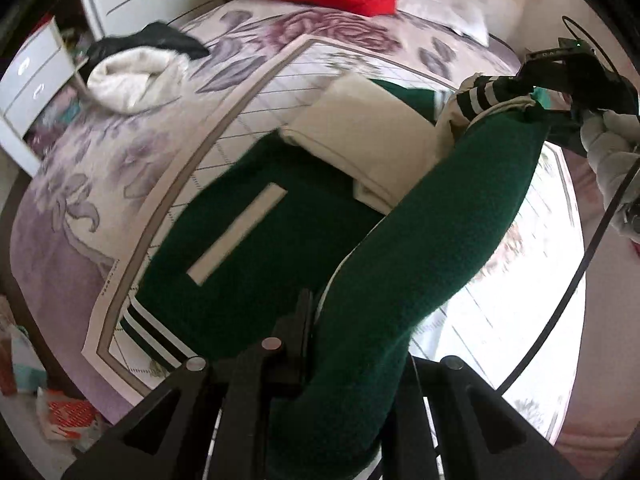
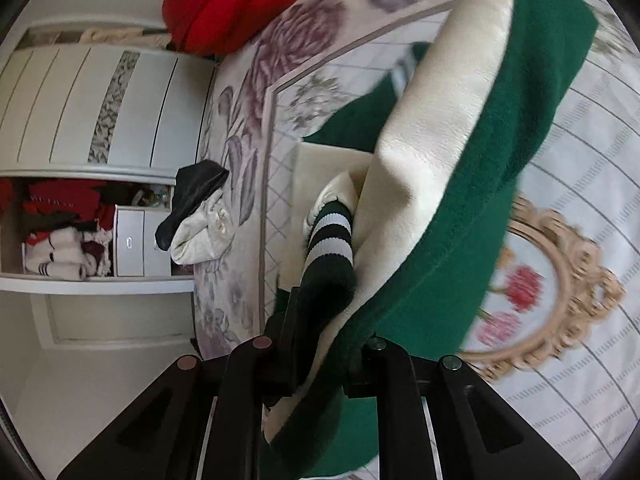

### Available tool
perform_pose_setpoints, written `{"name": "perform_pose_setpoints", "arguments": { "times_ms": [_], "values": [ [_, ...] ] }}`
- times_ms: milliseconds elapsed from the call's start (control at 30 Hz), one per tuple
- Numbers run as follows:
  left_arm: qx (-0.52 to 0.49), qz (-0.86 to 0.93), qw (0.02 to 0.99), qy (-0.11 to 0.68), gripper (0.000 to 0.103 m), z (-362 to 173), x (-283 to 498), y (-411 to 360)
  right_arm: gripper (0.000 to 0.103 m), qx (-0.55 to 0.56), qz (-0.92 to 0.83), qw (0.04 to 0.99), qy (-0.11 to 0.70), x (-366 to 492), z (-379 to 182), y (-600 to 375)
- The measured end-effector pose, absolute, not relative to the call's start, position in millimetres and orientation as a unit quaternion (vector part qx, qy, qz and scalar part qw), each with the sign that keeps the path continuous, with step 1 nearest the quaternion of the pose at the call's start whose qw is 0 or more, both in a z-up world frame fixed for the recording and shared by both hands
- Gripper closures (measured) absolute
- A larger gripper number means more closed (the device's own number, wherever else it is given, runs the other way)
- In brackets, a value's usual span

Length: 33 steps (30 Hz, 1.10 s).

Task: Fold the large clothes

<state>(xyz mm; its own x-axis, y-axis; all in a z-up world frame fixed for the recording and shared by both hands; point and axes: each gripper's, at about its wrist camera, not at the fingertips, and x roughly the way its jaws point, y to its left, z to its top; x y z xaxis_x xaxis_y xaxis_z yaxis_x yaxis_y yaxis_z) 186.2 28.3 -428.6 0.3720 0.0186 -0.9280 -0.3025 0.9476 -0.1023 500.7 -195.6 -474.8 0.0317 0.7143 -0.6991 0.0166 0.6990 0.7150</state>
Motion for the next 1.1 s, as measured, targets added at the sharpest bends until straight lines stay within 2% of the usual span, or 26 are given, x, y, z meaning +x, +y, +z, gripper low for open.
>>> {"name": "perform_pose_setpoints", "arguments": {
  "times_ms": [267,333,367,433,500,567,633,733,833,900,967,1100],
  "values": [
    [-0.191,0.114,0.791,0.57,0.094,-477.0,212.5,127.9,0.088,0.235,0.245,0.651,0.679,551.8,-515.6,-59.6],
    [-0.204,0.117,0.777,0.584,0.087,-496.7,216.3,150.9,0.088,0.218,0.227,0.645,0.697,561.3,-536.9,-25.2],
    [-0.227,0.116,0.766,0.59,0.087,-507.3,216.7,166.2,0.088,0.21,0.218,0.641,0.705,564.9,-545.9,-12.8],
    [-0.305,0.101,0.74,0.591,0.087,-525.1,211.1,196.3,0.079,0.214,0.205,0.618,0.728,572.0,-567.2,10.2],
    [-0.427,0.074,0.696,0.572,0.083,-537.5,196.9,226.4,0.054,0.264,0.213,0.589,0.734,572.8,-578.4,18.3],
    [-0.52,0.059,0.658,0.542,0.076,-541.9,180.4,247.4,0.044,0.288,0.233,0.581,0.725,566.9,-576.5,18.2],
    [-0.576,0.03,0.635,0.514,0.074,-538.2,168.4,258.9,0.038,0.294,0.263,0.576,0.716,552.0,-564.1,13.4],
    [-0.572,0.02,0.638,0.515,0.072,-524.2,159.7,257.0,0.037,0.262,0.283,0.597,0.703,515.4,-540.7,-9.2],
    [-0.53,0.013,0.655,0.539,0.06,-512.7,151.1,236.3,0.032,0.216,0.281,0.612,0.707,465.8,-528.3,-42.5],
    [-0.489,0.013,0.667,0.562,0.05,-509.2,147.7,227.5,0.026,0.194,0.272,0.615,0.714,424.5,-526.6,-71.7],
    [-0.447,0.016,0.678,0.583,0.05,-510.3,134.4,220.0,0.023,0.175,0.255,0.613,0.727,392.7,-530.9,-91.9],
    [-0.464,0.037,0.667,0.582,0.05,-510.7,104.8,230.9,0.023,0.162,0.217,0.593,0.759,320.3,-560.1,-124.4]
  ]
}}
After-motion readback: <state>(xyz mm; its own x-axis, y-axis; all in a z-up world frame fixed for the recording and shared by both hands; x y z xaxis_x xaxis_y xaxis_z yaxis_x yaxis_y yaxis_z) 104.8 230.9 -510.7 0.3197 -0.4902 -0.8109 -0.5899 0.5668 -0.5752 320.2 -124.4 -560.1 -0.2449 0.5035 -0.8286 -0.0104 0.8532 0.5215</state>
